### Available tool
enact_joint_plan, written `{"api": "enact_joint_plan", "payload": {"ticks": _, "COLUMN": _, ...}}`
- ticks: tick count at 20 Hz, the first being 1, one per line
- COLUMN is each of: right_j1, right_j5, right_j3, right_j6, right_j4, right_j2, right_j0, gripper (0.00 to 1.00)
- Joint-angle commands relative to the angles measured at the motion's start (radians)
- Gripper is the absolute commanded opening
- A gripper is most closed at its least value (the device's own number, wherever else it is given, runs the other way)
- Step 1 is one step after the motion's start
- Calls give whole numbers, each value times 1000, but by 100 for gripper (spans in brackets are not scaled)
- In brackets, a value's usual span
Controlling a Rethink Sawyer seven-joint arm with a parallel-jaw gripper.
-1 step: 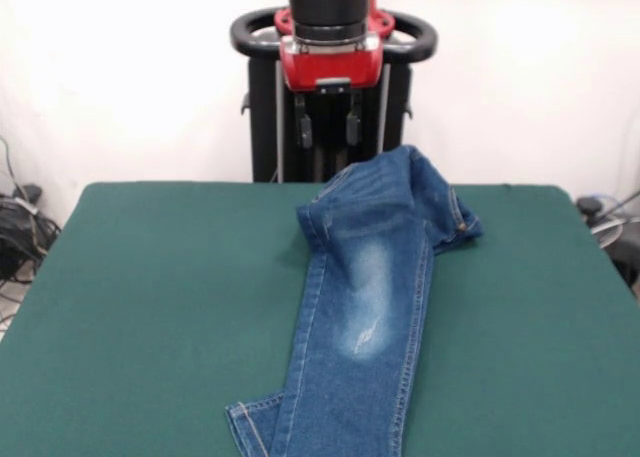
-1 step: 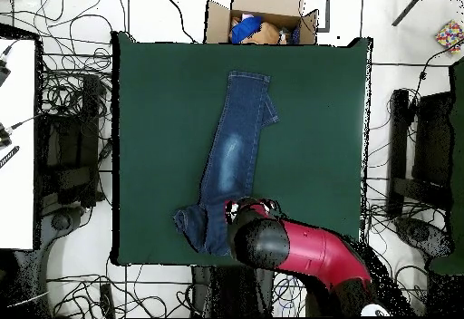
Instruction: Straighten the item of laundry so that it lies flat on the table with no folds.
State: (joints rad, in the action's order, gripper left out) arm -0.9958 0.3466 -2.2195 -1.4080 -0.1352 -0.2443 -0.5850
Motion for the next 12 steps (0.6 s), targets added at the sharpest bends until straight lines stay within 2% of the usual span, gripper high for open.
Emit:
{"api": "enact_joint_plan", "payload": {"ticks": 1, "right_j1": 122, "right_j5": -92, "right_j3": -39, "right_j6": -143, "right_j4": -30, "right_j2": -17, "right_j0": 1, "gripper": 100}}
{"api": "enact_joint_plan", "payload": {"ticks": 12, "right_j1": 367, "right_j5": -265, "right_j3": 64, "right_j6": -131, "right_j4": -94, "right_j2": 17, "right_j0": -2, "gripper": 100}}
